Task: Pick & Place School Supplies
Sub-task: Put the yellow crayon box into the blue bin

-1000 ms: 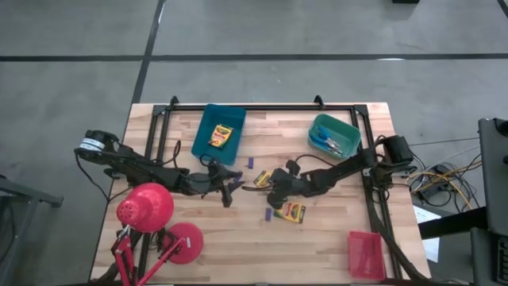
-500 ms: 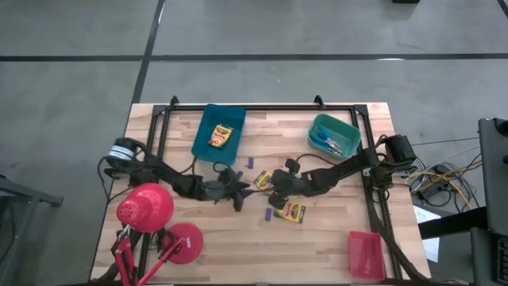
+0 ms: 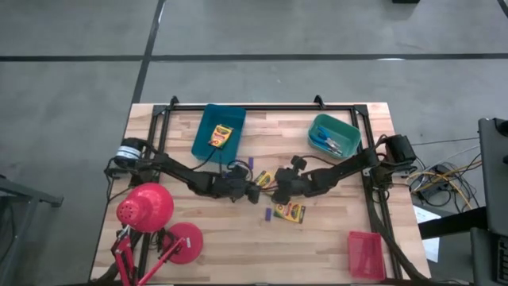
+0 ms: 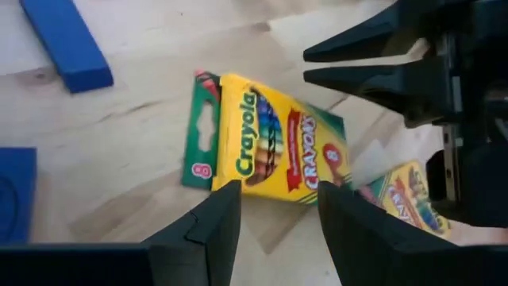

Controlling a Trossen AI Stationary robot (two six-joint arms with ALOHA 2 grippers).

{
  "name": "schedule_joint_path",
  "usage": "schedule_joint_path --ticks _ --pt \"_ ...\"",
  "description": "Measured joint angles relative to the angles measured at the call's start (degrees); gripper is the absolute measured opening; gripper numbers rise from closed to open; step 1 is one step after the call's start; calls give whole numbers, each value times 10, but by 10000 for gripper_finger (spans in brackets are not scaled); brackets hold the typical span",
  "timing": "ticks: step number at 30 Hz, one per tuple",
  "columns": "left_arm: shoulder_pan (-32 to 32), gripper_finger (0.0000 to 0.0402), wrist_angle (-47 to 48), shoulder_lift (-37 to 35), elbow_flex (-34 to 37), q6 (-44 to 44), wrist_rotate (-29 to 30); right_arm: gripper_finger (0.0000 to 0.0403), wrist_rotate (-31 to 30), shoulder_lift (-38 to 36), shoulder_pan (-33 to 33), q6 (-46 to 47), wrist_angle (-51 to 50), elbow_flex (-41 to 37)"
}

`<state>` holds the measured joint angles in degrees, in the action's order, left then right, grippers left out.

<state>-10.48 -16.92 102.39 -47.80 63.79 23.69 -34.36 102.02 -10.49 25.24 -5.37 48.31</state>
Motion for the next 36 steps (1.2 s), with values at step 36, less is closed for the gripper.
schedule_joint_path --ticks 36 --pt "-1 172 18 -1 -19 18 -43 52 169 6 -1 18 105 -1"
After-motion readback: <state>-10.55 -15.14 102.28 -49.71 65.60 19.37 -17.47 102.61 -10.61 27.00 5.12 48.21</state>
